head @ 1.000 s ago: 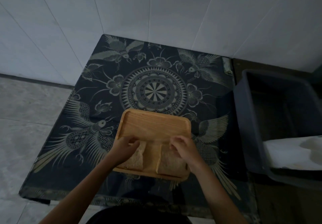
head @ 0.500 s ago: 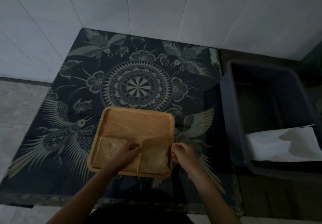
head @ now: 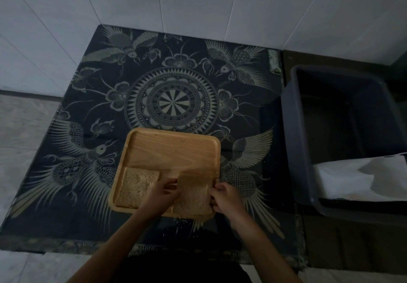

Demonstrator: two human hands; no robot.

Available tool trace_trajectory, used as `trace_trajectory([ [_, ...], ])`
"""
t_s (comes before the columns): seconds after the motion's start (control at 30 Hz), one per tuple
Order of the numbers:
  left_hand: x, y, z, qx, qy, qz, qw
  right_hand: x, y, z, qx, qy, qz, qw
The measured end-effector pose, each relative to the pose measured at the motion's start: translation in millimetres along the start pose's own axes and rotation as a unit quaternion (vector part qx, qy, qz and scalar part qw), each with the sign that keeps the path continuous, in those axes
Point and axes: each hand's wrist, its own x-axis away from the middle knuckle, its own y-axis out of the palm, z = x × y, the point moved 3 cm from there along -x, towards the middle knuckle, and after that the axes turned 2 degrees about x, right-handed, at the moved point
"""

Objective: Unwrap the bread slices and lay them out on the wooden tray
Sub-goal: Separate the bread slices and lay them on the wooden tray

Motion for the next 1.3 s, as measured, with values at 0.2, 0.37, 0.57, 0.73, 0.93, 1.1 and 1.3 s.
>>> trace_trajectory([
  [0.2, -2, 0, 2, 0.029, -0.01, -0.004, 1.0, 3, 1, 0, -0.034, 0.015, -0.018, 0.999],
  [0.37, -2, -4, 10, 0.034, 0.0, -0.01, 0.999, 8, 1, -5, -0.028, 0.018, -0.018, 0.999],
  [0.57, -4, -20, 16, 0.055, 0.004, -0.013, 0.998, 15, 8, -26, -0.057, -0.001, -0.026, 0.998],
  [0.73, -10, -55, 25, 0.055, 0.019, -0.002, 0.998, 12, 27, -53, -0.074, -0.005, -0.049, 0.996],
  [0.93, -24, -104, 35, 0.049, 0.041, 0.002, 0.998, -1, 61, -88, -0.076, -0.027, -0.074, 0.994],
  [1.1, -40, -138, 42, 0.031, 0.054, 0.028, 0.998, -17, 91, -114, -0.06, -0.027, -0.088, 0.994],
  [1.3, -68, -162, 41, 0.042, 0.037, 0.059, 0.997, -37, 121, -135, -0.008, -0.047, -0.047, 0.998],
])
